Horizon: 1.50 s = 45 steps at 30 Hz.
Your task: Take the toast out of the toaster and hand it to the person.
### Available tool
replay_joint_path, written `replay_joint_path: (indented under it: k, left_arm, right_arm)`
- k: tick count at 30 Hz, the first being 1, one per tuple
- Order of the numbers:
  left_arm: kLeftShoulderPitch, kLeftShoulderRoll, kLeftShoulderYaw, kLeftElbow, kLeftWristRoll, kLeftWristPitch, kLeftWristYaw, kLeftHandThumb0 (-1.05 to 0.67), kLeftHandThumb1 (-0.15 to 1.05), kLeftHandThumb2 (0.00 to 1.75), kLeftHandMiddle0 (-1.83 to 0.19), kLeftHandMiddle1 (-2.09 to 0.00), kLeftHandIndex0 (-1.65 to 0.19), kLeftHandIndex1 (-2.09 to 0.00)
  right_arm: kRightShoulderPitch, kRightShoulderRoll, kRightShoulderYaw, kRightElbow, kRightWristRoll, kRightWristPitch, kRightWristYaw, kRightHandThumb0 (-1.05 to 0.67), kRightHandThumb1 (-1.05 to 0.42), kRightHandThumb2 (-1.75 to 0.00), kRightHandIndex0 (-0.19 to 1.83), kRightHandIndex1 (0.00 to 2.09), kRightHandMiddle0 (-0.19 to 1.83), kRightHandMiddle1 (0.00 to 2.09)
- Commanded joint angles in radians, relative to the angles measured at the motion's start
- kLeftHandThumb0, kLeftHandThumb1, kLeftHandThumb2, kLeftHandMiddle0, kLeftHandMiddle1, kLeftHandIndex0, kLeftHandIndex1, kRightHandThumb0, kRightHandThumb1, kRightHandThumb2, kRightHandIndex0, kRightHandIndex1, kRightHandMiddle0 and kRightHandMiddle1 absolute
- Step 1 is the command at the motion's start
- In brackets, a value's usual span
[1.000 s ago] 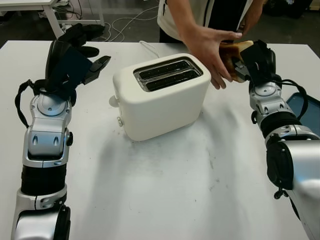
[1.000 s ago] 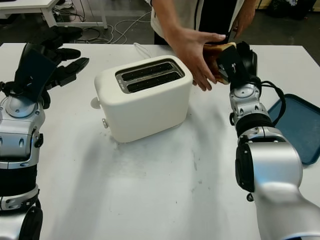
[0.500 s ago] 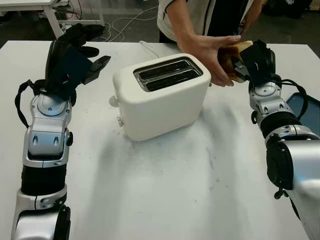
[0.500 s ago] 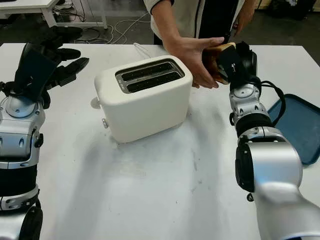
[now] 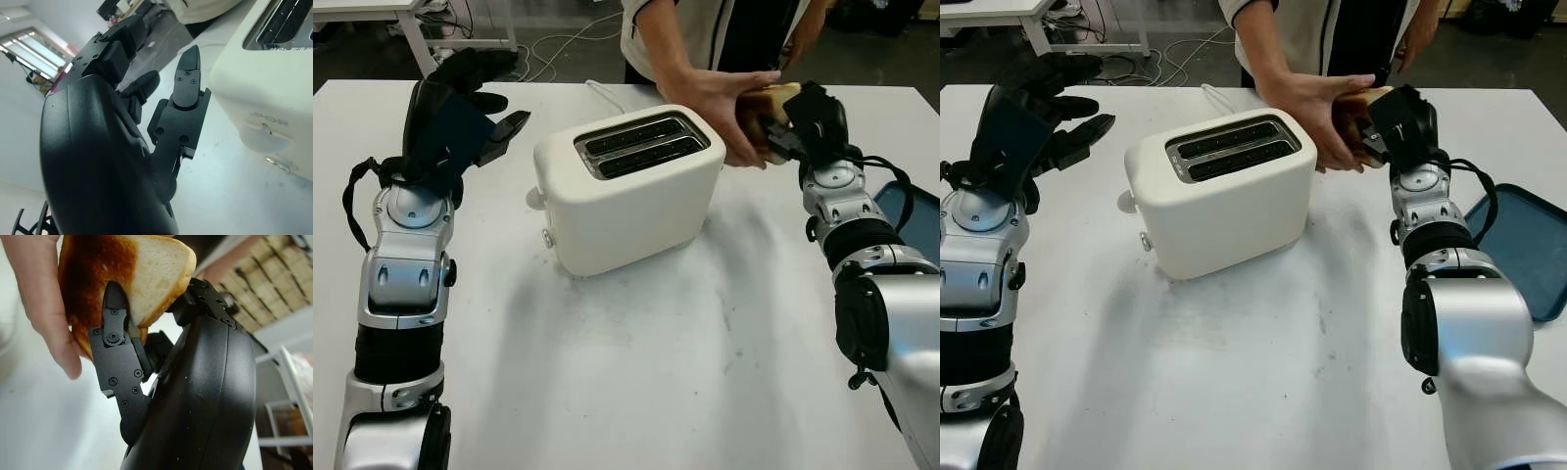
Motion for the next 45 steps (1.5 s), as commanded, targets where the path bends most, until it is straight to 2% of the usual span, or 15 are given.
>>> replay_joint_path:
  k: [1, 2, 3, 4, 7, 10, 12, 15, 23, 26, 29, 34, 37, 40, 45]
  left_arm:
    - [0.014, 0.007, -0.002, -0.014, 0.013, 0.002, 0.003, -0.18, 0.86, 0.19, -0.30, -0.85, -0.50, -0.35]
    - [0.014, 0.007, -0.001, -0.014, 0.012, 0.002, 0.003, -0.18, 0.86, 0.19, -0.30, -0.85, -0.50, -0.35]
    - [0.014, 0.008, -0.002, -0.014, 0.014, 0.002, 0.003, -0.19, 0.86, 0.19, -0.30, -0.85, -0.50, -0.35]
    - [0.015, 0.009, -0.003, -0.015, 0.016, 0.002, 0.003, -0.19, 0.86, 0.19, -0.30, -0.85, -0.50, -0.35]
    - [0.016, 0.006, 0.002, -0.017, 0.010, 0.008, 0.004, -0.19, 0.86, 0.19, -0.29, -0.84, -0.49, -0.34]
    - [0.016, 0.000, 0.007, -0.022, 0.006, 0.025, 0.008, -0.18, 0.87, 0.19, -0.27, -0.83, -0.48, -0.33]
    - [0.020, -0.003, 0.009, -0.025, 0.005, 0.024, 0.010, -0.18, 0.86, 0.18, -0.27, -0.83, -0.48, -0.33]
    - [0.025, -0.002, 0.013, -0.029, 0.003, 0.028, 0.011, -0.18, 0.87, 0.18, -0.26, -0.82, -0.48, -0.32]
    - [0.082, -0.013, 0.058, -0.045, -0.051, -0.003, 0.007, -0.19, 0.87, 0.16, -0.25, -0.78, -0.46, -0.28]
    - [0.147, -0.030, 0.085, -0.105, -0.077, -0.005, 0.010, -0.17, 0.89, 0.16, -0.24, -0.76, -0.45, -0.27]
    - [0.231, -0.042, 0.101, -0.171, -0.081, -0.031, 0.011, -0.17, 0.91, 0.13, -0.26, -0.69, -0.47, -0.24]
    - [0.364, -0.112, 0.154, -0.296, -0.156, -0.010, 0.014, -0.18, 0.92, 0.13, -0.26, -0.61, -0.45, -0.18]
    - [0.440, -0.177, 0.152, -0.387, -0.183, 0.023, 0.040, -0.19, 0.92, 0.15, -0.26, -0.54, -0.44, -0.14]
    - [0.533, -0.206, 0.102, -0.458, -0.147, 0.018, 0.061, -0.25, 0.92, 0.18, -0.25, -0.49, -0.42, -0.11]
    - [0.702, -0.277, -0.003, -0.464, -0.109, -0.102, 0.095, -0.40, 0.92, 0.24, -0.23, -0.44, -0.38, -0.06]
  right_arm:
    - [0.020, -0.020, -0.002, -0.004, 0.009, -0.051, 0.051, -0.37, -0.92, -0.46, 0.57, 1.40, 0.50, 1.18]
    - [0.022, -0.023, -0.010, -0.006, 0.022, -0.057, 0.097, -0.45, -0.92, -0.46, 0.49, 1.10, 0.48, 0.87]
    - [0.024, -0.027, -0.010, -0.010, 0.027, -0.067, 0.136, -0.56, -0.92, -0.48, 0.32, 0.64, 0.35, 0.45]
    - [0.026, -0.030, -0.009, -0.014, 0.032, -0.075, 0.169, -0.60, -0.92, -0.51, 0.26, 0.40, 0.31, 0.26]
    - [0.034, -0.040, 0.007, -0.030, 0.023, -0.100, 0.225, -0.68, -0.92, -0.57, 0.06, 0.06, 0.08, 0.03]
    - [0.046, -0.045, 0.020, -0.047, 0.009, -0.123, 0.205, -0.72, -0.92, -0.49, 0.01, 0.01, 0.01, 0.00]
    - [0.054, -0.048, 0.017, -0.060, 0.017, -0.123, 0.203, -0.73, -0.92, -0.32, 0.00, 0.00, 0.00, 0.00]
    - [0.067, -0.046, -0.008, -0.084, 0.054, -0.122, 0.231, -0.73, -0.92, -0.19, 0.00, 0.00, 0.00, 0.00]
    - [0.204, -0.002, -0.070, -0.230, 0.142, -0.241, 0.233, -0.61, -0.92, -0.39, 0.00, 0.00, 0.00, 0.00]
    - [0.371, 0.062, -0.082, -0.484, 0.201, -0.217, 0.219, -0.55, -0.92, -0.44, 0.00, 0.00, 0.00, 0.00]
    - [0.575, 0.107, -0.060, -0.817, 0.251, -0.102, 0.246, -0.46, -0.92, -0.56, 0.03, 0.01, 0.03, 0.01]
    - [0.887, 0.192, 0.029, -1.297, 0.232, 0.074, 0.210, -0.54, -0.92, -0.65, 0.01, 0.00, 0.03, 0.01]
    - [0.997, 0.239, 0.065, -1.433, 0.216, 0.106, 0.183, -0.52, -0.92, -0.69, 0.02, 0.01, 0.05, 0.01]
    - [1.092, 0.266, 0.099, -1.537, 0.224, 0.158, 0.179, -0.54, -0.92, -0.73, 0.01, 0.01, 0.03, 0.00]
    - [1.227, 0.308, 0.149, -1.653, 0.215, 0.213, 0.157, -0.51, -0.92, -0.75, 0.00, 0.00, 0.00, 0.00]
